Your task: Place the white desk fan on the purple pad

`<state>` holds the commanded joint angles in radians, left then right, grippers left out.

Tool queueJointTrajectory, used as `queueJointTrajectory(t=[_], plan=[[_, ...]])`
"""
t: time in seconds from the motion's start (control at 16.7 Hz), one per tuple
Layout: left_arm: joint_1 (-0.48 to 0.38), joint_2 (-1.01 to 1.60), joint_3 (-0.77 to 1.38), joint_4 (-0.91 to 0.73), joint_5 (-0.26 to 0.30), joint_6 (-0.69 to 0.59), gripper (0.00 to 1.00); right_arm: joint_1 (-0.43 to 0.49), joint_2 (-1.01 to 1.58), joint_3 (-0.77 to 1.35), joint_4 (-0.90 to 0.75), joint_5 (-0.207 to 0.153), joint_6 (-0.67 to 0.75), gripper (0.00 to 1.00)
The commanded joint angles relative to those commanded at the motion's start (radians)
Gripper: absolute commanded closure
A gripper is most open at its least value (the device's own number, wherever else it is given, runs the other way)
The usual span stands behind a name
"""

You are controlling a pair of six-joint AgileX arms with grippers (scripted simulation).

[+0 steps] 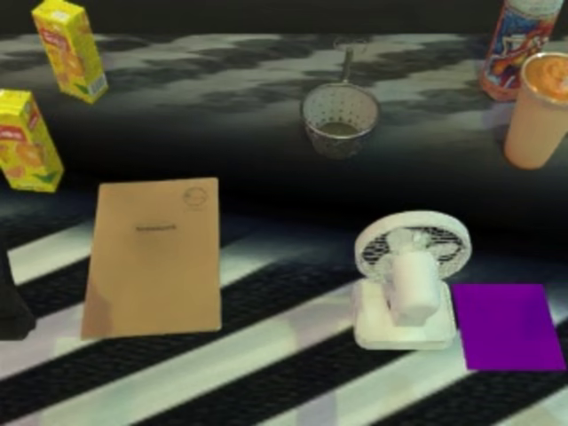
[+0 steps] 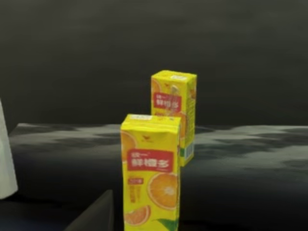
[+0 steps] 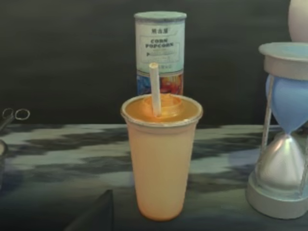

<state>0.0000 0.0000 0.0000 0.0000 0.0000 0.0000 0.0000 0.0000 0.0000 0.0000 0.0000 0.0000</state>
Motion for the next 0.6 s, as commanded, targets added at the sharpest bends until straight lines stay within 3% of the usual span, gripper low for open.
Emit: queueJointTrajectory(t=[0.3,0.6], plan=[[0.000,0.000,0.000,0.000,0.000,0.000,0.00,0.025,0.061,0.059,-0.060,-0.001,-0.043,0.00],[0.000,0.000,0.000,0.000,0.000,0.000,0.00,0.127,0.368,0.343,-0.329,0.003,-0.216,0.00]])
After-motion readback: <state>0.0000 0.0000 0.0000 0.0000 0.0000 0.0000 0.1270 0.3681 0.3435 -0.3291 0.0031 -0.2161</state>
